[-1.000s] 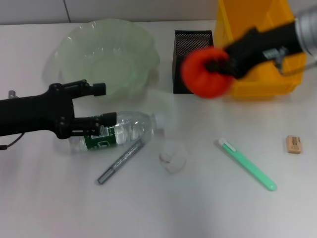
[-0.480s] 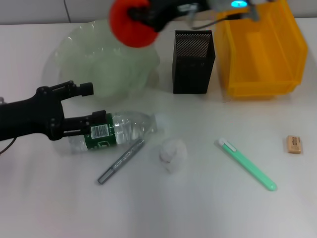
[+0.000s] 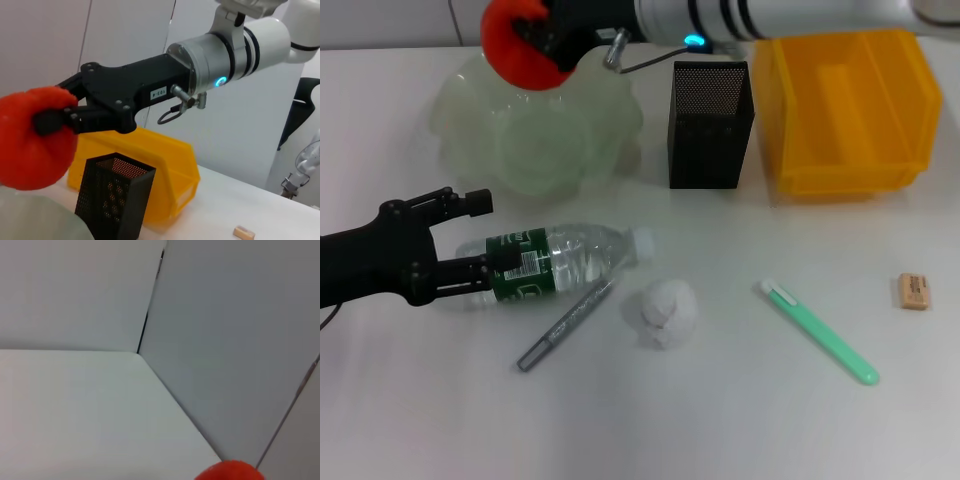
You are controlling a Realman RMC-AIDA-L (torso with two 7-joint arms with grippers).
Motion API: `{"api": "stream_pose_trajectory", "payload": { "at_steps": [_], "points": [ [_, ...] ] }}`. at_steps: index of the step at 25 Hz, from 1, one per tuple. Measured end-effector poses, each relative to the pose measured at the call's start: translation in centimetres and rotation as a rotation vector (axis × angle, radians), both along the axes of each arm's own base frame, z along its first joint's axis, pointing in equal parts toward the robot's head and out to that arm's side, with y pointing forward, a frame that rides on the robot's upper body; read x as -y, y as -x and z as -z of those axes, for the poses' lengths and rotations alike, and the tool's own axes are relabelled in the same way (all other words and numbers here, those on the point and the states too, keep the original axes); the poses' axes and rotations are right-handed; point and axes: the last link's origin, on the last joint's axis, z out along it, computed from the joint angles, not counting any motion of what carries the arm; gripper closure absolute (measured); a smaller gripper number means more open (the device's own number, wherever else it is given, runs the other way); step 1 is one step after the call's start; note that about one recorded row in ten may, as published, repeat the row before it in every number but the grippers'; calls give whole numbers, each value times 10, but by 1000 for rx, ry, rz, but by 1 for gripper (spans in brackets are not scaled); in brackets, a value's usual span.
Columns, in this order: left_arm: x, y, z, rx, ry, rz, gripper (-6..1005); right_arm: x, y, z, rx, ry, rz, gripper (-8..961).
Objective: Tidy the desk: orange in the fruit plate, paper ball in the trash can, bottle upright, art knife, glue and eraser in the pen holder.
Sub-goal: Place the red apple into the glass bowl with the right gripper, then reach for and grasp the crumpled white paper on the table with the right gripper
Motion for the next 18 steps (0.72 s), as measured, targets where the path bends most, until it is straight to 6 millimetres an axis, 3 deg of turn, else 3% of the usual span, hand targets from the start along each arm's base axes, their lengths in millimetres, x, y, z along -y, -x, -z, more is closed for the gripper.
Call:
{"api": "stream_pose_trajectory", "payload": {
  "at_steps": [5,7,18],
  "points": [
    [0,1,0,0,0,-2,139,-4,-6,1,-9,-21,34,882],
    [0,1,0,0,0,-2,139,-5,-7,0,-16,-24,43,692],
    [0,-2,3,-4,5,11,138,1,-17,-10,-64,26,77,260]
  ]
}}
